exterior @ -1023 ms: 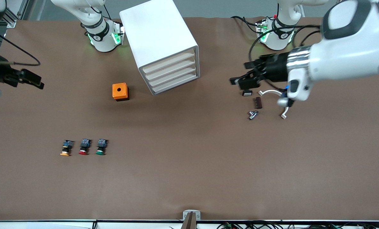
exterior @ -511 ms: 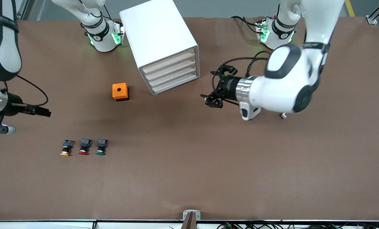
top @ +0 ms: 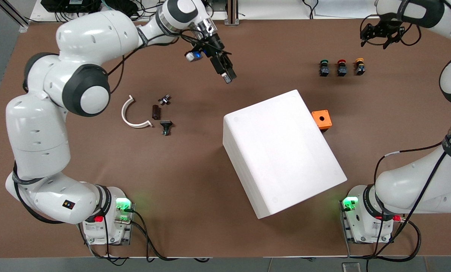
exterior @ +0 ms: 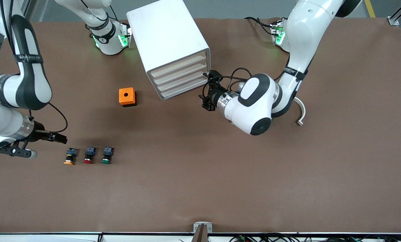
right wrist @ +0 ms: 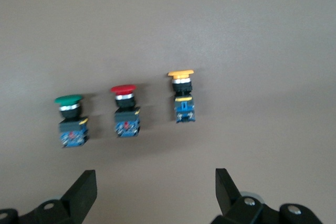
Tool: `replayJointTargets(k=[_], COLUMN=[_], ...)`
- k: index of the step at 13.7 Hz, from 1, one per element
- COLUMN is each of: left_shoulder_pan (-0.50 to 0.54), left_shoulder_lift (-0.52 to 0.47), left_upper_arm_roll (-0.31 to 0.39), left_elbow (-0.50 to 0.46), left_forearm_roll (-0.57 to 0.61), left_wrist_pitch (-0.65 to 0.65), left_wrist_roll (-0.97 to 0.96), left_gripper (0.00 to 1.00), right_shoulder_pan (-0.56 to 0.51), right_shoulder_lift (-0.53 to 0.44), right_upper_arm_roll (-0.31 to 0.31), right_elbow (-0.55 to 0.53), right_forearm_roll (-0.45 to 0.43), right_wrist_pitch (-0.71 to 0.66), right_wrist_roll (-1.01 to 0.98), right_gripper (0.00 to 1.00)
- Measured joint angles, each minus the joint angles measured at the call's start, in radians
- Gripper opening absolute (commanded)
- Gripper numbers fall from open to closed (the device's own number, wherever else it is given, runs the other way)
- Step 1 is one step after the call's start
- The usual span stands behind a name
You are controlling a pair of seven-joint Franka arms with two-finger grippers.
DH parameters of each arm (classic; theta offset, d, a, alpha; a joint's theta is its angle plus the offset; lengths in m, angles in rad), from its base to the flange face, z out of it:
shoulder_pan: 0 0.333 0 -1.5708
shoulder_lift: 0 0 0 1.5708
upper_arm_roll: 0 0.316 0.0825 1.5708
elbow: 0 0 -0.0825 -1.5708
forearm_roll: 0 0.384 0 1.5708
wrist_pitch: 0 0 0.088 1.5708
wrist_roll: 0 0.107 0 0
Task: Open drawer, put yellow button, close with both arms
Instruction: 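Grasp the drawer handle with the left gripper while the right gripper grasps the yellow button, then pull the drawer open with the left gripper while the right gripper lifts the button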
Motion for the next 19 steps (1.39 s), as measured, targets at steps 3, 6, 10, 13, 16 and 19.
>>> replayJointTargets(k=[3,6,10,13,16,19], left_shoulder_pan=[-0.009,-0.023,-0.051,-0.078,-0.118,-0.135], left_shoulder_lift=[0.057,0.106,0.166,0.171,0.170,0.171], left_upper_arm_roll=[-0.001,-0.001,-0.001,-0.003,-0.006,-0.012], left_elbow=[0.001,0.001,0.001,0.005,0.011,0.012], left_forearm_roll=[-0.056,-0.125,-0.161,-0.162,-0.165,-0.167], left_wrist_pitch=[-0.069,-0.126,-0.148,-0.154,-0.155,-0.157], left_wrist_roll=[-0.092,-0.186,-0.238,-0.247,-0.290,-0.300], left_gripper=[1.00,0.81,0.63,0.61,0.48,0.28], right_shoulder_pan=[-0.033,-0.073,-0.076,-0.074,-0.073,-0.070], right_shoulder_lift=[0.087,0.174,0.222,0.248,0.262,0.282], right_upper_arm_roll=[-0.001,-0.001,0.007,0.013,0.016,0.018], right_elbow=[-0.005,-0.005,-0.003,-0.003,-0.002,-0.002], right_forearm_roll=[0.000,0.000,0.000,0.001,0.001,0.001], right_wrist_pitch=[0.129,0.238,0.256,0.267,0.282,0.320], right_wrist_roll=[-0.054,-0.128,-0.140,-0.140,-0.140,-0.139], right_gripper=[1.00,1.00,1.00,1.00,1.00,0.98])
